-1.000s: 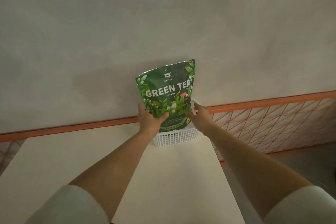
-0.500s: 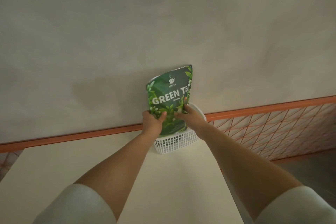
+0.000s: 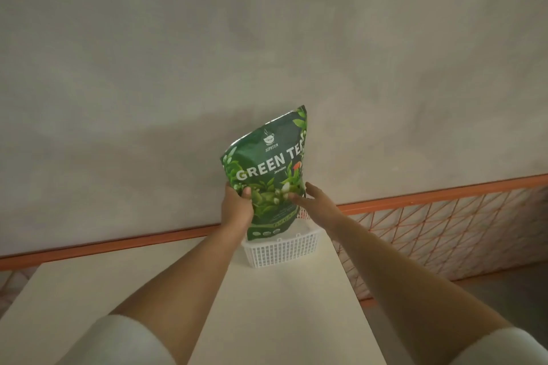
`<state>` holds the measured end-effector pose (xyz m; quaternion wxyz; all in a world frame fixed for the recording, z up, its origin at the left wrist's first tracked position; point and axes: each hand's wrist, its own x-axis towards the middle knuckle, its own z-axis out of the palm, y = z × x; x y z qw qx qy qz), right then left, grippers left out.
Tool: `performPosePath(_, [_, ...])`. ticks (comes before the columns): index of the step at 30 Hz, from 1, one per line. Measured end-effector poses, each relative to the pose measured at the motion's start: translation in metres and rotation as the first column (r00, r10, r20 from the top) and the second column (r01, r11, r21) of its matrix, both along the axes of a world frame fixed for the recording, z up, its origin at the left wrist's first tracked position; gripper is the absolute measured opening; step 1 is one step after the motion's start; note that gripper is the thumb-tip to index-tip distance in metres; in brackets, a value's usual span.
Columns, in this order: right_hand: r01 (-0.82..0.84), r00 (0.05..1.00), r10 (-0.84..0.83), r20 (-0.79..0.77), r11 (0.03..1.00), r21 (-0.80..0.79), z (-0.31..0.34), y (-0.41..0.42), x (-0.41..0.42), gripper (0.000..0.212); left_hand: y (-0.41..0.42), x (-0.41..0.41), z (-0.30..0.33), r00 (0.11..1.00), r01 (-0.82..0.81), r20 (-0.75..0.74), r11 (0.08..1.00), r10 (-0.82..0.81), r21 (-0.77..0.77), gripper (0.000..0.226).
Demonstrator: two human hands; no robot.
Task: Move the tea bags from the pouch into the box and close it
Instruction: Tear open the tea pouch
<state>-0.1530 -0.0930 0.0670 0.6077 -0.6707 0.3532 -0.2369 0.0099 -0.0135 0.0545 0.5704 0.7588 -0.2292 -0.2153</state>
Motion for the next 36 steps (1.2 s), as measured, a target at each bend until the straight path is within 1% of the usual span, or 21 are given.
performPosePath(3, [0.023, 0.998, -0.019, 0.060, 0.998, -0.056, 0.022, -0.001, 0.002, 0.045, 0.008, 0.006, 0.027, 0.996, 0.071, 0.048, 0.996, -0.069, -0.051, 0.027])
performPosePath(6, [0.057, 0.989, -0.047, 0.144, 0.996, -0.070, 0.050, 0.000, -0.001, 0.061, 0.023, 0.010, 0.059, 0.990, 0.138, 0.007, 0.981, -0.138, -0.134, 0.019])
performPosePath(8, [0.068, 0.985, -0.051, 0.166, 0.993, -0.096, 0.069, 0.006, -0.004, 0.073, 0.038, 0.011, 0.079, 0.984, 0.175, 0.005, 0.972, -0.176, -0.159, 0.017])
performPosePath(11, [0.016, 0.987, -0.003, 0.161, 0.997, -0.077, 0.093, 0.025, -0.008, 0.087, 0.066, 0.010, 0.102, 0.974, 0.226, 0.017, 0.960, -0.227, -0.167, 0.016])
performPosePath(13, [0.016, 0.990, -0.009, 0.142, 0.999, -0.047, 0.102, 0.045, -0.013, 0.083, 0.089, 0.008, 0.113, 0.970, 0.242, 0.005, 0.956, -0.245, -0.168, 0.016])
performPosePath(18, [0.052, 0.990, -0.048, 0.131, 0.998, -0.026, 0.105, 0.111, -0.024, 0.062, 0.159, -0.004, 0.127, 0.964, 0.245, -0.070, 0.958, -0.257, -0.148, 0.030])
performPosePath(22, [0.093, 0.993, -0.089, 0.078, 0.994, -0.049, 0.084, 0.177, -0.027, 0.059, 0.223, -0.013, 0.125, 0.944, 0.277, -0.144, 0.950, -0.297, -0.144, 0.056])
performPosePath(24, [0.119, 0.991, -0.118, 0.062, 0.993, -0.026, 0.069, 0.214, -0.029, 0.055, 0.253, -0.016, 0.118, 0.939, 0.279, -0.173, 0.953, -0.296, -0.118, 0.070])
performPosePath(27, [0.146, 0.989, -0.147, 0.029, 0.989, 0.028, 0.046, 0.267, -0.029, 0.060, 0.295, -0.021, 0.101, 0.939, 0.266, -0.200, 0.960, -0.279, -0.091, 0.071])
performPosePath(30, [0.162, 0.987, -0.161, -0.014, 0.986, 0.050, 0.027, 0.314, -0.032, 0.056, 0.336, -0.025, 0.080, 0.935, 0.254, -0.233, 0.963, -0.267, -0.084, 0.075])
performPosePath(33, [0.110, 0.993, -0.107, -0.047, 0.992, 0.069, 0.010, 0.357, -0.038, 0.050, 0.374, -0.029, 0.058, 0.942, 0.238, -0.231, 0.970, -0.243, -0.048, 0.082])
performPosePath(36, [0.072, 0.996, -0.067, -0.054, 0.991, 0.110, -0.004, 0.395, -0.048, 0.045, 0.410, -0.039, 0.039, 0.946, 0.232, -0.224, 0.972, -0.234, -0.035, 0.075])
